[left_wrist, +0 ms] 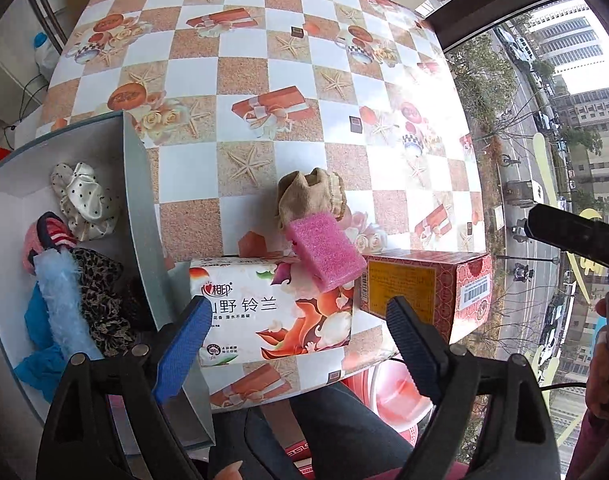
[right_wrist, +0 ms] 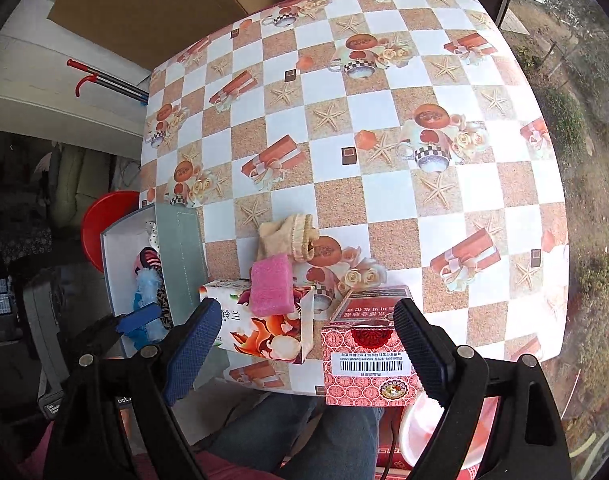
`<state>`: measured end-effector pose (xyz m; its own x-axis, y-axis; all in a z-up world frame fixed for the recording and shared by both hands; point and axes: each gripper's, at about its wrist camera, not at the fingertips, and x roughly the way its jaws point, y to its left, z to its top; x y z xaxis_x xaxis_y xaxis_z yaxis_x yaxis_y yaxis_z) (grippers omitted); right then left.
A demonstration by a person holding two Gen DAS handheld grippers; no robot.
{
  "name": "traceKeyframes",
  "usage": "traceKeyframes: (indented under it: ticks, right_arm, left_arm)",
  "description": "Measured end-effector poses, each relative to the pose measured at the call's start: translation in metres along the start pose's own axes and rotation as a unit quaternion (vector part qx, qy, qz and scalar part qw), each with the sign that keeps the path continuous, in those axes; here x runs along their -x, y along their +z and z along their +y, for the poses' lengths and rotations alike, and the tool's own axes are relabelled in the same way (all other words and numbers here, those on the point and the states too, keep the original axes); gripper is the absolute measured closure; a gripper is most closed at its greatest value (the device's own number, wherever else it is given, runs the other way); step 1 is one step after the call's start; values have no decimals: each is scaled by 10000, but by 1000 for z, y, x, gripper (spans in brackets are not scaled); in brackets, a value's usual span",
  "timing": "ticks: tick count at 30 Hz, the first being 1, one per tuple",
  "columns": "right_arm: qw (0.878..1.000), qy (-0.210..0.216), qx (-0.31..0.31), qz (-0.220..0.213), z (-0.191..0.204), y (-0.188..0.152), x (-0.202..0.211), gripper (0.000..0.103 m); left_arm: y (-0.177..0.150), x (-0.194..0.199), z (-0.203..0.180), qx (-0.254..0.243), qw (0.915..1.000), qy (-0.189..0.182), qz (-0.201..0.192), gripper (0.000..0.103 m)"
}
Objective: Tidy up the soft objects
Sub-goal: 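Move both tools over the table toward the pink sponge and beige cuff, then grasp the pink foam sponge with left while right grasps the beige knit cuff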
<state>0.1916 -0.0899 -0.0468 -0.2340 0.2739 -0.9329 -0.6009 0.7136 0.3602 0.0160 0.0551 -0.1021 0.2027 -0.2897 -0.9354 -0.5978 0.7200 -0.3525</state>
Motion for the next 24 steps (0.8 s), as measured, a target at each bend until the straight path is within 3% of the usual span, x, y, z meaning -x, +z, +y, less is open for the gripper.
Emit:
traceKeyframes:
  ticks: [8, 15, 19, 22, 24]
  right_arm:
    - [9992, 178, -182, 321, -52, 7, -21, 14]
    - [9979, 349, -155, 529, -71, 27, -35, 14]
    - [9970, 395, 9, 659, -67, 42, -43, 14]
    - [9961, 390, 155, 780, -59, 56, -53, 14]
    - [9954, 400, 214, 843, -53, 65, -60, 14]
  left_arm:
    - [49, -83, -39, -29, 9929, 675, 983, 12]
    - [57, -122, -38, 245, 9804, 1018, 1668, 13]
    - [55, -129, -37, 228, 9760, 1284, 1746, 23]
    - [55, -129, -34, 298, 9771, 1164, 1755, 33]
    - [56, -127, -30, 385, 9784, 1070, 1727, 45]
